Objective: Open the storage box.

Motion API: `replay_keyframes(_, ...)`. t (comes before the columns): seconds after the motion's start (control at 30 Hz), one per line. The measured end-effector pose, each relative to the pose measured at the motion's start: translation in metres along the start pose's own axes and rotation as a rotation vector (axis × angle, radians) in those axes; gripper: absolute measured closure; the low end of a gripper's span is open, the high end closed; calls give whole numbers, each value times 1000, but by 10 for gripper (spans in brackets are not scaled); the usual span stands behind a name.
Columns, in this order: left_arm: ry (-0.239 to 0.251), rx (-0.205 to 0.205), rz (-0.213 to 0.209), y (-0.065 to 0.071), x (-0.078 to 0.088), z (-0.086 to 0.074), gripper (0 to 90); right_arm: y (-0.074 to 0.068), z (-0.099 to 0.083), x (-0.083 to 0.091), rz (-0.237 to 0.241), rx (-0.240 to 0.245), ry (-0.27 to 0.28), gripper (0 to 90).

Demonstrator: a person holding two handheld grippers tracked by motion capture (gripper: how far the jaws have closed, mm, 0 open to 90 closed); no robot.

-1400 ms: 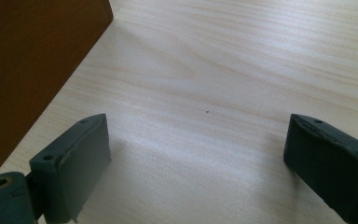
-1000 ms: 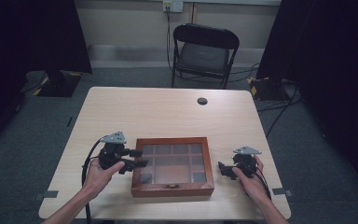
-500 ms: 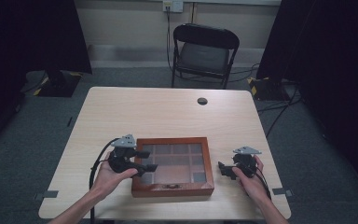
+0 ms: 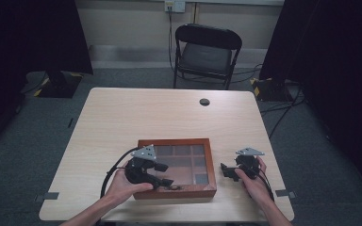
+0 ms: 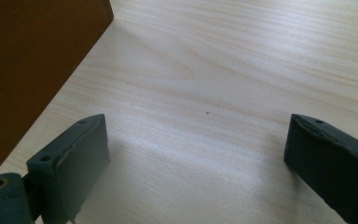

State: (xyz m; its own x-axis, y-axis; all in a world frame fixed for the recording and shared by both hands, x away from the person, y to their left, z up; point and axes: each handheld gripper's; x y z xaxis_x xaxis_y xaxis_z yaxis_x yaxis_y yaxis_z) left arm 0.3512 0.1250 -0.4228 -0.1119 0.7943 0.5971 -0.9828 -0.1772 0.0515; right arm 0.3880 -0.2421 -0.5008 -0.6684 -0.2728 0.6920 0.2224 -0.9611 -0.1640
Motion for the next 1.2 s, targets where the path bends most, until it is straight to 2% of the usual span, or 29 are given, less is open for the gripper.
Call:
replay_keyframes(0.13,-12,-9,-27,4,-7,0,425,0,0,0,0,0,0,55)
replay_keyframes(0.2,-17,-19,-24,6,-9,-1,509,0,0,0,0,0,0,55)
replay_keyframes(0.23,-11,-19,-29,7,-11,-2,522,0,0,0,0,0,0,55)
replay_keyframes(0.33,-15,-42,-62,10,-13,-3,624,0,0,0,0,0,0,55)
replay_keyframes(0.47,-9,-60,-66,12,-16,-2,704,0,0,0,1,0,0,55)
replay_keyframes(0.53,-25,-71,-63,13,-18,-2,734,0,0,0,0,0,0,55)
replay_keyframes(0.57,-29,-82,-48,14,-20,-3,747,0,0,0,1,0,0,55)
replay_keyframes(0.67,-36,-85,-41,15,-23,-4,755,0,0,0,1,0,0,55)
replay_keyframes(0.77,-35,-106,-26,16,-24,-4,806,0,0,0,1,1,0,55)
replay_keyframes(0.8,-24,-91,-19,17,-25,-5,807,0,0,0,2,1,0,55)
replay_keyframes(0.9,-26,-89,-11,18,-24,-5,809,0,0,0,3,3,0,55)
replay_keyframes(0.93,-32,-73,-10,18,-25,-4,809,0,0,0,3,3,0,55)
replay_keyframes(1.1,-57,-48,-13,17,-25,-1,809,0,0,0,3,2,0,55)
replay_keyframes(1.17,-61,-48,-12,18,-25,0,810,0,0,0,3,3,-1,54)
replay_keyframes(1.2,-47,-35,-21,16,-25,-2,812,0,0,0,3,3,-1,54)
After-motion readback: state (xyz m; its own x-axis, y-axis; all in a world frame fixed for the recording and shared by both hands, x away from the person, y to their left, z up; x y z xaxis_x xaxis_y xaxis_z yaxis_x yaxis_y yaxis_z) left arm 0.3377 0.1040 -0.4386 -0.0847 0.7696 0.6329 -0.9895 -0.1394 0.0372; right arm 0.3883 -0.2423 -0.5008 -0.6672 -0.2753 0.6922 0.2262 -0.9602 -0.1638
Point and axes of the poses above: each handheld gripper's, and its own axes: x roughly backward along the jaws, z roughly out of its top, y roughly to its right, and after that the axes turned 14 degrees about -x, right-handed
